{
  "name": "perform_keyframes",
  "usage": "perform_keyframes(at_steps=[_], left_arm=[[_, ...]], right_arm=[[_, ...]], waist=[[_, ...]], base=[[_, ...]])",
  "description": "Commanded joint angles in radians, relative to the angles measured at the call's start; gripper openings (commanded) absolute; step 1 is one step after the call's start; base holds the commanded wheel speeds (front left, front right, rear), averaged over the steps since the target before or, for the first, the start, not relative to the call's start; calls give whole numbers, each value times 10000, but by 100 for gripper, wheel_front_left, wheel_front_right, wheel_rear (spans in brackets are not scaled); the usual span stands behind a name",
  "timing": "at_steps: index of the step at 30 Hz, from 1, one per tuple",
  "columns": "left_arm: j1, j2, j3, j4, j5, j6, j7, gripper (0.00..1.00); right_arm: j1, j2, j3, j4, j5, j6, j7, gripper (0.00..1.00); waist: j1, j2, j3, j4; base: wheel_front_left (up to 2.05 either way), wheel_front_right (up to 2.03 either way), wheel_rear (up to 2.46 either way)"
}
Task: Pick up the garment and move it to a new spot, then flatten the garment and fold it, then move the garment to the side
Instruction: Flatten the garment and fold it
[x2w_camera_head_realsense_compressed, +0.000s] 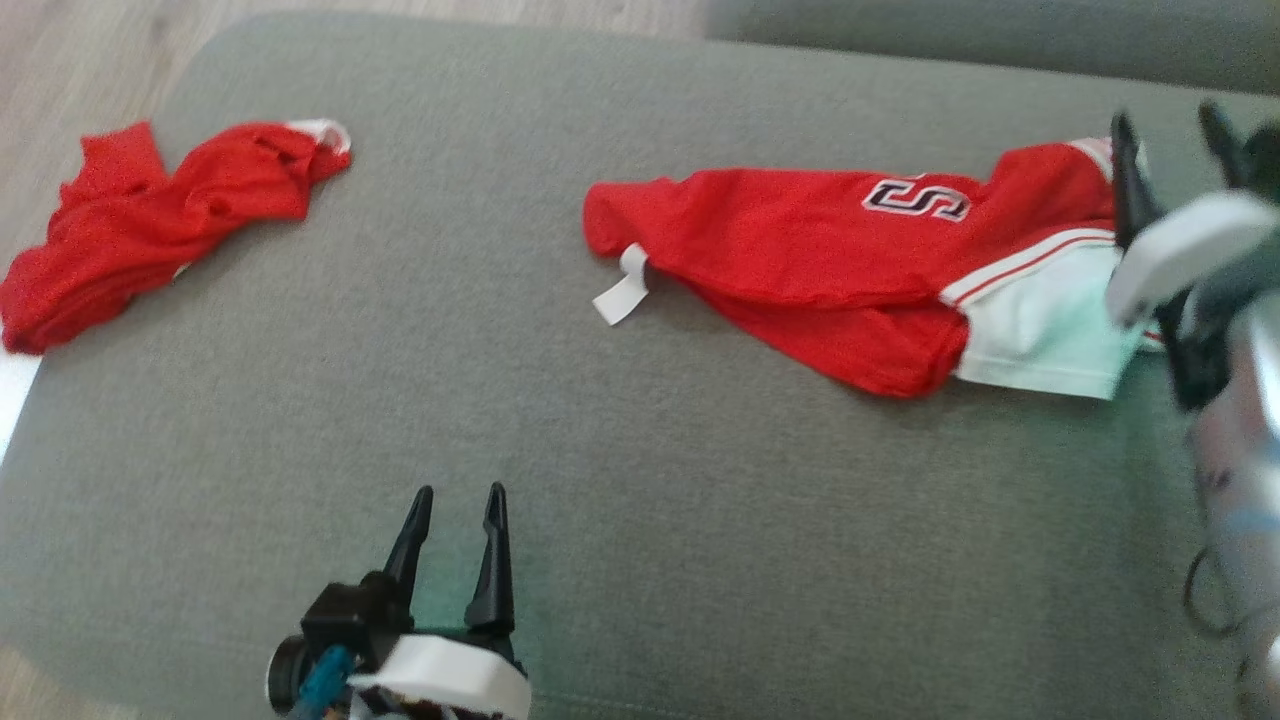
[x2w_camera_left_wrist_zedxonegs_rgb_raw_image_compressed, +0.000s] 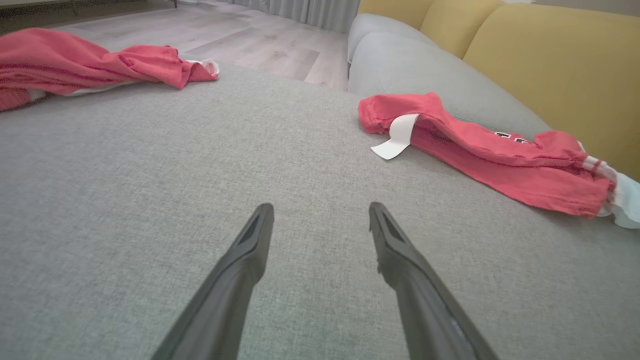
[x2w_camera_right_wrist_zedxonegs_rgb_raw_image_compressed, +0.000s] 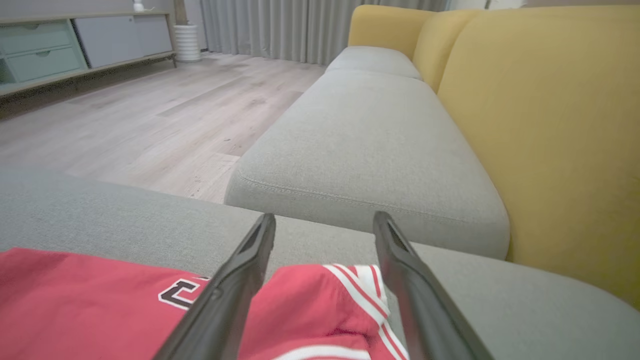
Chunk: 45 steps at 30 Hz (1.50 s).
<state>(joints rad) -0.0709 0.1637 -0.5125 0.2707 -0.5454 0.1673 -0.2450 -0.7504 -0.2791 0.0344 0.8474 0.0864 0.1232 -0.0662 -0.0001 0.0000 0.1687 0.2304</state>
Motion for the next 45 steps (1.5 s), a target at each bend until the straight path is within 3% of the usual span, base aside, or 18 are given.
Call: perform_keyframes(at_steps=[1,7,13,27,28,29,31,38,45], left_arm=[[17,149,351,-256,-18,48,-101,100],[354,249,359,-427,-96,177,-29,100],[415,343,352,-663,-121,226,29,100],[45,442,327,-786,-65,290,107,100],[37,449,330,-787,-67,297,105,100],[34,457,334,-790,-70,302,103,100],[34,473,349,-799,-80,324,98,100],[79,503,371,-778,-116,389,89,100],[254,552,412,-743,-216,430,78,100]], right_arm=[[387,152,37,-295,28,75,-292,100],[2415,990,-385,-942,-185,75,-1002,100],[4138,1738,-705,-1576,-767,75,-722,100],[3322,1795,-1913,-1284,-2597,75,-560,100],[3242,1798,-2002,-1249,-2693,75,-634,78],[3170,1814,-2109,-1220,-2759,75,-700,44],[3069,1866,-2282,-1200,-2876,75,-802,0],[3214,2059,-2523,-1625,-3157,75,-1046,0],[4519,2122,-2224,-3087,-3411,75,-705,0]], waist=[[1,0,-403,-352],[1,0,-795,-752],[1,0,-609,-834],[1,0,218,-441],[1,0,233,-439],[1,0,242,-445],[1,0,240,-478],[1,0,63,-737],[1,0,-488,-1145]], base=[[0,0,0],[0,0,0],[0,0,0],[0,0,0],[0,0,0],[0,0,0],[0,0,0],[0,0,0],[0,0,0]])
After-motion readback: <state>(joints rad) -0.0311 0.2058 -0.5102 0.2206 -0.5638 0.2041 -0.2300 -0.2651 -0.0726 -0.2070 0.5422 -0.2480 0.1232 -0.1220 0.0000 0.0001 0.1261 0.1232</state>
